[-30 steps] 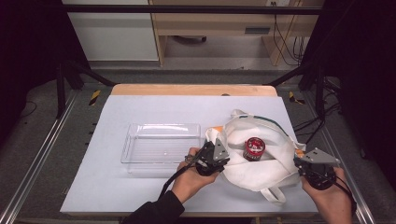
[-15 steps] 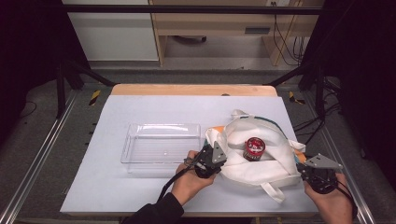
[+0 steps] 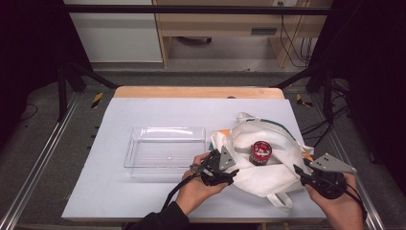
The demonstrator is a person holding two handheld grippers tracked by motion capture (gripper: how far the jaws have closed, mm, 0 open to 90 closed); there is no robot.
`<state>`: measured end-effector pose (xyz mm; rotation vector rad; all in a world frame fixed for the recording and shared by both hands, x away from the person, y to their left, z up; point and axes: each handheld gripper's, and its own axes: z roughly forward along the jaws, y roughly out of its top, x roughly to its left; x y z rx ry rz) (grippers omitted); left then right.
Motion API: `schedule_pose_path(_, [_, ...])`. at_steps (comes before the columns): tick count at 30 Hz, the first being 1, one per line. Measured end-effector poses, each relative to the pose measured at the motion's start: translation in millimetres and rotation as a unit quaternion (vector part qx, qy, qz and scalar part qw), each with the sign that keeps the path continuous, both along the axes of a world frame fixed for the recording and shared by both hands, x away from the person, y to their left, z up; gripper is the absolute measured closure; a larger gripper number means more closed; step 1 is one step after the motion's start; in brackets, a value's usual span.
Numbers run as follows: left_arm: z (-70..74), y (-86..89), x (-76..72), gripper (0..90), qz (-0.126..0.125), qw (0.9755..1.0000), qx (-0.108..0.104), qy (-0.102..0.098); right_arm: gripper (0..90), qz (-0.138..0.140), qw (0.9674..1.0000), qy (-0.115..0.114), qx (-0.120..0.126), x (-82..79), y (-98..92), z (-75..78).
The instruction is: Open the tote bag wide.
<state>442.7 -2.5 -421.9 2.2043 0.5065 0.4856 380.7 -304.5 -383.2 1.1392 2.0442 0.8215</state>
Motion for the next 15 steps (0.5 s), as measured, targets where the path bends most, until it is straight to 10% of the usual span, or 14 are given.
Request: schedule_pose_path(15, [10.6,34.9,2.5,18.7,0.043,0.9983,-0.038,0.008,26.5,0.075,0.9964,0.037,-0.01,50.4,60.2,21.2])
